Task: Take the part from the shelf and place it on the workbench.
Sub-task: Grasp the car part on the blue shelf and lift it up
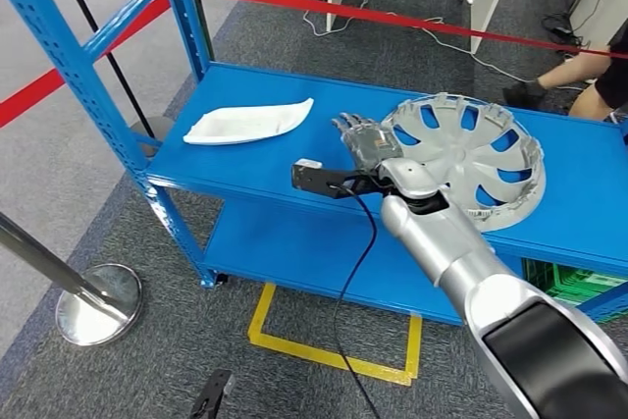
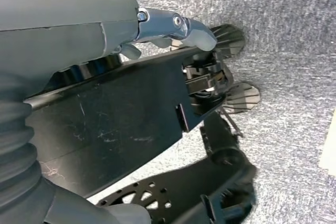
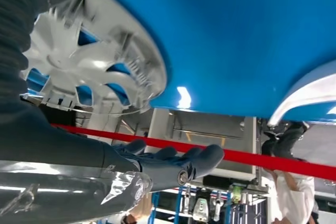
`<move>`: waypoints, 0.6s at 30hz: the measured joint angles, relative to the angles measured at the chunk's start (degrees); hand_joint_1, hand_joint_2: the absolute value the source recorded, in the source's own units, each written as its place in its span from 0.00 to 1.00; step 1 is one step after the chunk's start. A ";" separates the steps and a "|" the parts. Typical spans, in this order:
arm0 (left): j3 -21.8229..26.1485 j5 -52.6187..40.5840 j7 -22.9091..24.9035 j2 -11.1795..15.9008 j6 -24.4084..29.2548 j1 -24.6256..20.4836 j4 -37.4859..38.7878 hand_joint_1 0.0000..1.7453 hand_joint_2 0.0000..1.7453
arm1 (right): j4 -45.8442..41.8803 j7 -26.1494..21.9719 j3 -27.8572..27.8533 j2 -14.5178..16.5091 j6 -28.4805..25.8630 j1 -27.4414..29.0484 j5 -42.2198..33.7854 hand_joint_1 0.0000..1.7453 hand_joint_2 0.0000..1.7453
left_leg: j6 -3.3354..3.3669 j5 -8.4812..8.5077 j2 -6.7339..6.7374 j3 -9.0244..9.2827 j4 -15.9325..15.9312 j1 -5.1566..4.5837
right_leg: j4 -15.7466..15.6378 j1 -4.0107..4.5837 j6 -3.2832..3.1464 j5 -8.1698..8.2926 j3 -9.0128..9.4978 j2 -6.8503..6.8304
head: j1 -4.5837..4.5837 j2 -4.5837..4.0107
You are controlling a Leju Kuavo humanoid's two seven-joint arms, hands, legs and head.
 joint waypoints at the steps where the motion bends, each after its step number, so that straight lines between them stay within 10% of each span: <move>1: -0.12 -0.01 0.02 -0.01 -0.03 -0.05 0.00 0.00 1.00 | 0.87 0.25 0.00 -0.01 0.28 -0.44 -0.08 0.00 1.00 | -0.22 -0.01 0.01 -0.04 -0.01 -0.08 | -0.93 0.06 -0.11 -0.05 0.50 0.05 | -0.02 0.00; 5: -0.24 -0.04 0.08 0.04 -0.07 -0.19 0.00 0.00 1.00 | 3.24 1.19 0.00 -0.15 0.96 -1.54 -0.28 0.00 1.00 | -1.32 -1.34 0.12 -0.89 1.60 0.00 | -1.30 -0.24 -1.07 0.00 0.70 0.16 | -0.21 0.00; 10: -0.28 -0.06 0.09 0.07 -0.08 -0.37 0.00 0.00 1.00 | 5.16 1.31 0.00 -0.15 1.15 -2.08 -0.32 0.00 1.00 | -2.17 -6.32 0.26 -8.58 15.67 0.18 | -1.36 -0.46 -1.63 -0.08 0.81 0.14 | -0.62 0.00; 14: -0.31 -0.08 0.13 0.16 -0.05 -0.52 0.00 0.00 1.00 | 6.19 1.85 -0.01 -0.17 1.62 -2.54 -0.49 0.00 1.00 | -2.02 0.59 0.28 -3.80 4.83 0.36 | -1.17 -0.49 -1.11 -0.33 0.92 0.33 | -0.68 0.00; 18: -0.48 -0.10 0.19 0.07 -0.06 -0.52 0.00 0.00 1.00 | 7.82 4.63 -0.39 -0.79 1.70 -3.46 -0.78 0.00 1.00 | -0.66 1.11 0.04 -1.78 0.33 0.36 | -1.17 -0.22 0.04 -0.36 0.58 0.39 | -0.63 0.01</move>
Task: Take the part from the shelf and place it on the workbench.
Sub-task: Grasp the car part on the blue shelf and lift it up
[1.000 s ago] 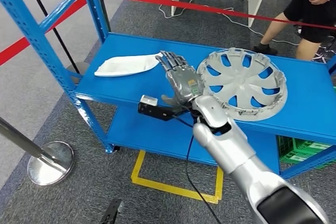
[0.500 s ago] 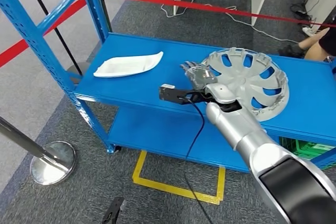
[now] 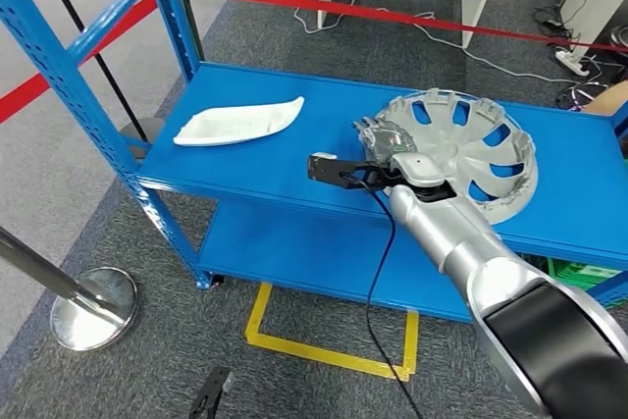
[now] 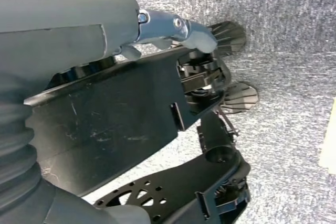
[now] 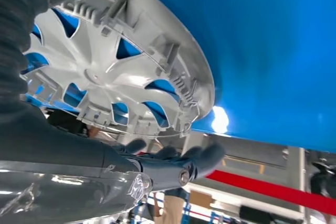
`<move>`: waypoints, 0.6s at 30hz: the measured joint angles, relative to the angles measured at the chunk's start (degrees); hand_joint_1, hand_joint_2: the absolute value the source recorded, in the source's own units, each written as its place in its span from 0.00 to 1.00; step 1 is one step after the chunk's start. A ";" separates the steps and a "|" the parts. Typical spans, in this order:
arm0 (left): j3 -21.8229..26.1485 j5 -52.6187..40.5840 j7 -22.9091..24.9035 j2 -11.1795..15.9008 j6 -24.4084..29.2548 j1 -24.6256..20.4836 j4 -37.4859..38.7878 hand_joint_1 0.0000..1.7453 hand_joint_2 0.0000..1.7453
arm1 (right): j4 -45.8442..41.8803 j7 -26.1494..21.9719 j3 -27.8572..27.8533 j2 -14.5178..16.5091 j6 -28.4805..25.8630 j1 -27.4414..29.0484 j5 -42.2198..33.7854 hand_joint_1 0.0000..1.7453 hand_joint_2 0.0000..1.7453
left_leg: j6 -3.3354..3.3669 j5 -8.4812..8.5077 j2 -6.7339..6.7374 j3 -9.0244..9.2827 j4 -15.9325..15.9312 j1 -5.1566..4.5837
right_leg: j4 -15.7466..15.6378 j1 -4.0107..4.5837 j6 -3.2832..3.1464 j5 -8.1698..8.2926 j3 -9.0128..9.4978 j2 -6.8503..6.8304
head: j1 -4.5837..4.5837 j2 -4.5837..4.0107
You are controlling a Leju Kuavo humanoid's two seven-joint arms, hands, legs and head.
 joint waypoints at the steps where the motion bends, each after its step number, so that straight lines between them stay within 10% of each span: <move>1: -0.04 0.00 0.03 -0.02 0.00 0.04 0.00 0.00 1.00 | 0.46 0.91 -0.25 -0.31 -0.03 -0.15 -0.06 0.00 1.00 | 0.32 0.05 -0.02 0.02 -0.07 0.02 | 0.26 -0.06 0.24 -0.30 -0.13 -0.07 | 0.04 -0.01; 7: -0.16 -0.05 0.19 -0.07 -0.03 0.01 0.00 0.00 1.00 | 3.82 7.55 -2.57 -2.94 2.31 -1.55 -1.95 0.00 1.00 | 1.49 0.05 -0.09 0.18 -0.16 -0.03 | 15.93 -0.05 0.98 -7.05 -7.50 -0.28 | 0.40 -0.01; 12: -0.97 -0.54 0.59 -0.05 -0.11 -0.19 0.00 0.00 1.00 | 6.98 11.08 -5.58 -5.98 7.21 -0.96 -3.81 0.00 1.00 | 1.03 -0.14 -0.27 0.38 -0.03 -0.25 | 2.00 0.07 0.56 -0.20 -0.79 -0.37 | 0.51 -0.01; 18: -1.51 -1.02 1.10 -0.11 -0.21 -0.50 0.00 0.00 1.00 | 8.54 12.81 -8.06 -7.73 9.10 -0.14 -4.56 0.00 1.00 | -0.64 -1.99 0.02 -0.30 2.31 -0.24 | -0.29 0.01 -1.09 0.15 0.88 -0.32 | 0.30 -0.01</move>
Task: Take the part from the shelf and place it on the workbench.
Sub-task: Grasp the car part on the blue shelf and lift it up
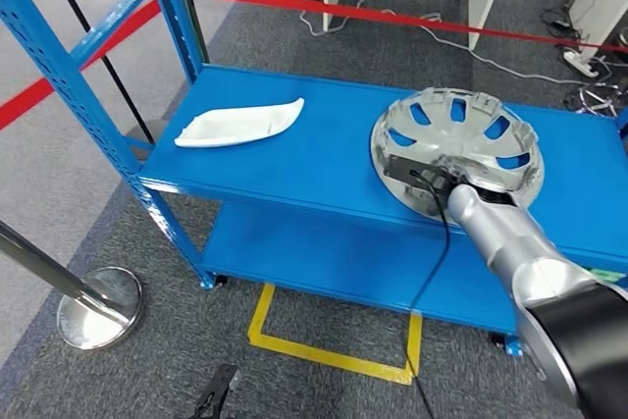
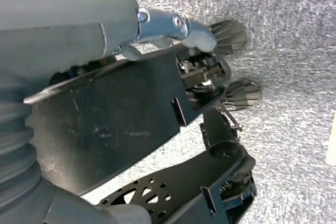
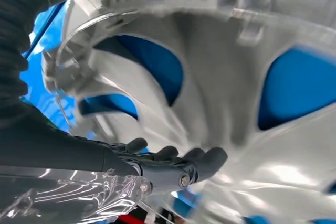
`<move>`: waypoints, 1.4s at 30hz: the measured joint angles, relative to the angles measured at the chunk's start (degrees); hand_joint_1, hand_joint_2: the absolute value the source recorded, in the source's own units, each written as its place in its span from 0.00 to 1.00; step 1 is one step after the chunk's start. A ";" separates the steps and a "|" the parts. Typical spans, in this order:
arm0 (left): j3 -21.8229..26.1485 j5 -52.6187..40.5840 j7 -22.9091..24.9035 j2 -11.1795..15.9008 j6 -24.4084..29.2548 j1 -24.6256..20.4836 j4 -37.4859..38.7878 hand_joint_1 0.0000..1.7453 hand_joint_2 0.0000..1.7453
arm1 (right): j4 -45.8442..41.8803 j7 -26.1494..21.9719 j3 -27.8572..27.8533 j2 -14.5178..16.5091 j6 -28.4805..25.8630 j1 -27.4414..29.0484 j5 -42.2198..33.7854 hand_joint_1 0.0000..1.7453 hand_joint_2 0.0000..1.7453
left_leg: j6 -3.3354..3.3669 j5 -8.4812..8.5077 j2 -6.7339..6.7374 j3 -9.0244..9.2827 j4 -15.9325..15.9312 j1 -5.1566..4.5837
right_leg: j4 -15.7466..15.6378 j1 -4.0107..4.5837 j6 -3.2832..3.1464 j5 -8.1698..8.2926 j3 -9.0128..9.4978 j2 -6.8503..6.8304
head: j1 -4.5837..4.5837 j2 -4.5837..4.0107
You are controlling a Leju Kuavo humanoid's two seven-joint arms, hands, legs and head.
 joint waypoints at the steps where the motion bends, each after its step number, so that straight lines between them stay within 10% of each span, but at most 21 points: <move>1: -0.07 -0.01 0.01 -0.01 0.00 -0.01 0.00 0.00 1.00 | 0.17 0.20 -0.19 -0.15 0.10 0.02 -0.01 0.00 1.00 | -0.24 -1.64 0.09 -1.26 2.86 0.05 | -0.06 -0.08 -0.23 0.00 0.12 -0.07 | -0.03 0.00; 5: -0.32 -0.05 0.19 -0.01 -0.03 0.07 0.00 0.00 1.00 | 0.74 2.74 -1.34 -0.87 0.13 0.41 -0.09 0.00 1.00 | -0.69 -5.12 0.14 -5.74 12.88 0.25 | -0.06 -0.25 -0.45 0.11 0.09 -0.18 | -0.13 0.00; 10: -1.06 -0.10 0.45 -0.13 -0.04 -0.12 0.00 0.00 1.00 | 1.06 4.20 -3.20 -2.69 0.07 0.76 -0.28 0.00 1.00 | -0.63 0.31 -0.03 2.18 -1.01 0.81 | 0.15 -0.18 0.95 0.31 -0.19 -0.09 | -0.20 0.01; 14: -1.10 -0.15 0.60 -0.23 -0.04 -0.15 0.00 0.00 1.00 | 1.29 4.45 -4.18 -3.85 0.04 1.58 -0.23 0.00 1.00 | 0.94 0.49 -0.08 2.54 -2.22 0.81 | 0.12 -0.26 2.18 0.25 -0.45 -0.11 | 0.03 0.02; 20: -1.11 -0.16 0.67 -0.21 -0.07 -0.08 0.00 0.00 1.00 | 1.59 4.56 -4.40 -4.47 -0.02 2.26 -0.21 0.00 1.00 | 2.02 0.67 0.05 2.58 -2.29 0.54 | 15.95 -0.29 2.60 -6.81 -7.56 -0.16 | 0.60 0.00; 22: -1.11 -0.16 0.68 -0.22 -0.06 -0.07 0.00 0.00 1.00 | 1.59 4.56 -4.41 -4.53 -0.03 2.17 -0.22 0.01 1.00 | 1.98 0.58 0.05 2.85 -2.29 0.52 | 11.37 -0.27 2.32 -3.92 -5.10 -0.17 | 0.61 0.00; 26: -1.13 -0.16 0.68 -0.26 -0.07 -0.18 0.00 0.00 1.00 | 1.58 4.39 -4.56 -4.56 -0.06 1.81 -0.39 1.00 1.00 | 1.08 0.34 -0.03 3.18 -2.27 0.41 | 0.10 0.05 1.49 -0.52 1.00 -0.16 | 0.53 0.00; 30: -1.15 -0.15 0.68 -0.19 -0.07 -0.24 0.00 0.00 1.00 | 1.54 3.30 -5.16 -4.49 -0.17 1.81 -0.49 1.00 1.00 | -0.19 -0.53 0.01 2.84 -1.36 0.68 | -0.79 0.11 0.31 0.04 1.54 -0.19 | 0.45 0.00; 35: -1.13 -0.05 0.67 -0.05 -0.07 -0.09 0.00 0.00 1.00 | 1.52 2.25 -5.74 -4.38 -0.67 2.51 -0.20 1.00 1.00 | -1.06 -6.77 0.12 -3.66 11.98 0.75 | -1.17 -0.32 -0.11 0.55 1.24 -0.65 | 0.27 0.00; 39: -1.14 0.09 0.67 -0.06 -0.07 -0.01 0.01 0.00 1.00 | 1.52 1.20 -5.81 -4.38 -1.06 2.53 0.26 1.00 1.00 | -2.16 -1.29 0.20 1.50 2.43 1.68 | -0.58 -0.81 1.08 0.67 0.70 -0.63 | 0.19 0.00; 42: -1.14 0.26 0.66 -0.19 -0.07 -0.02 0.03 0.00 1.00 | 1.50 0.75 -5.86 -4.37 -1.20 2.50 0.73 1.00 1.00 | -1.10 -0.81 -0.17 3.25 -1.60 1.87 | -0.17 -0.72 2.43 0.81 -0.07 -0.36 | 0.19 0.01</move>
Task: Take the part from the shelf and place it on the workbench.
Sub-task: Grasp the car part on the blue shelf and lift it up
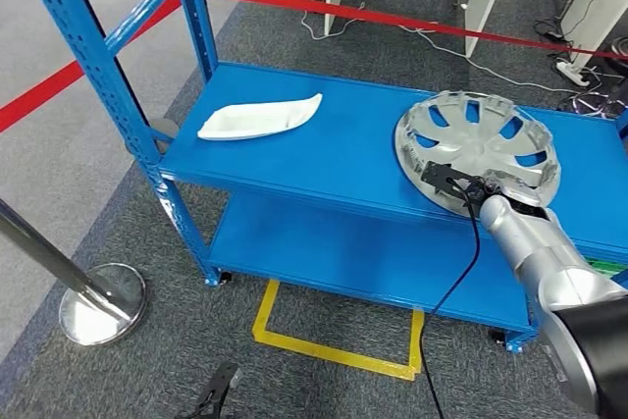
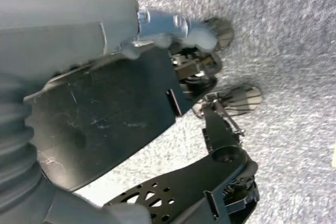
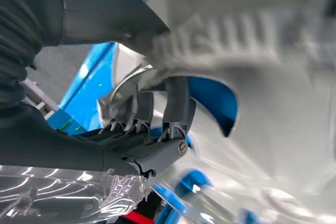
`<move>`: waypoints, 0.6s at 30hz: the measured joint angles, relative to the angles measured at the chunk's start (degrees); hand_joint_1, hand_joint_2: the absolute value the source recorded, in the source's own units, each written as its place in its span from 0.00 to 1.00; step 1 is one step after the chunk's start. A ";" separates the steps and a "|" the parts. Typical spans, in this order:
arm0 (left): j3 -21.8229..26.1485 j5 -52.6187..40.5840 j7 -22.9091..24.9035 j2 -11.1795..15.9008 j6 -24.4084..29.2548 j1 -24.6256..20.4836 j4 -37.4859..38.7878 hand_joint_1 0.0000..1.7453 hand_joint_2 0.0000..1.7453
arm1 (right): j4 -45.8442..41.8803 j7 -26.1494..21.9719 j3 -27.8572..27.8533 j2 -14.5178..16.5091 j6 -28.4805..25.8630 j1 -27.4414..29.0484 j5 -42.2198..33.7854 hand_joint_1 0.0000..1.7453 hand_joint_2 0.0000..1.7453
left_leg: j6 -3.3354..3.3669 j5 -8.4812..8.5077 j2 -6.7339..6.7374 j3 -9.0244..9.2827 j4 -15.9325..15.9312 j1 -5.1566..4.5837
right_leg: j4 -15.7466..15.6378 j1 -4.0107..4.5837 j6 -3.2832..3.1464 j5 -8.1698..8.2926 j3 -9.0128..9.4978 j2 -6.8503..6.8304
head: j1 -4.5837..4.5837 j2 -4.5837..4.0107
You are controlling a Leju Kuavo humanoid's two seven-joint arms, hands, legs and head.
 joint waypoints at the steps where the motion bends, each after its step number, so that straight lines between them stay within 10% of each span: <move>1: 0.01 0.07 -0.01 0.04 0.01 0.03 -0.01 0.00 1.00 | 0.00 -0.11 -0.01 0.02 -0.03 0.14 0.12 1.00 1.00 | 0.77 0.12 -0.07 -0.19 0.14 -0.09 | -0.29 -0.13 0.38 0.22 -0.03 0.05 | 0.09 0.01; 4: 0.00 0.22 -0.01 0.03 0.01 0.06 -0.01 0.00 1.00 | 0.04 -0.40 -0.03 0.06 -0.04 0.48 0.30 1.00 1.00 | 2.03 0.61 0.12 -0.29 -0.12 -0.16 | 2.37 -0.33 0.95 -1.64 -1.49 0.01 | 0.42 0.00; 7: 0.01 0.29 -0.01 0.04 -0.01 0.16 -0.01 0.00 1.00 | 0.07 -0.79 -0.05 0.15 -0.05 0.79 0.41 1.00 1.00 | 2.56 0.66 0.16 -0.41 -0.13 -0.52 | 13.17 -0.17 0.88 -6.58 -6.44 0.01 | 0.68 -0.01; 9: 0.01 0.32 -0.01 0.06 -0.01 0.29 -0.01 0.00 1.00 | 0.07 -1.04 -0.07 0.16 -0.09 0.85 0.46 1.00 1.00 | 2.68 0.58 0.16 -0.29 -0.13 -0.74 | 15.44 -0.09 0.63 -6.53 -7.48 0.01 | 0.69 -0.01; 14: -0.01 0.34 -0.06 0.03 -0.02 0.19 -0.01 0.00 1.00 | 0.04 -1.44 -0.49 0.28 -0.16 0.21 0.51 1.00 1.00 | 1.92 0.22 0.10 0.23 -0.14 -0.96 | 0.89 0.43 -0.48 -0.82 0.30 0.01 | 0.71 0.01; 15: -0.01 0.35 -0.08 0.03 -0.02 0.15 -0.01 0.00 1.00 | 0.02 -1.50 -0.60 0.35 -0.18 0.10 0.52 1.00 1.00 | 1.57 0.22 0.09 0.23 -0.23 -0.95 | 0.46 0.62 -0.68 -1.04 0.53 0.03 | 0.69 0.01; 16: -0.02 0.35 -0.09 0.03 -0.02 0.12 -0.01 0.00 0.75 | -0.01 -1.55 -0.69 0.42 -0.19 0.02 0.54 1.00 1.00 | 1.21 0.28 0.08 0.30 -0.36 -0.86 | 0.37 0.71 -0.97 -0.92 0.57 0.06 | 0.68 0.01; 18: -0.04 0.35 -0.10 0.08 -0.02 0.10 -0.01 0.00 0.75 | -0.03 -1.62 -0.86 0.60 -0.20 -0.10 0.55 1.00 1.00 | 0.62 -0.14 0.15 0.21 0.04 -0.72 | -0.07 0.63 -1.57 -0.68 0.86 0.02 | 0.67 0.00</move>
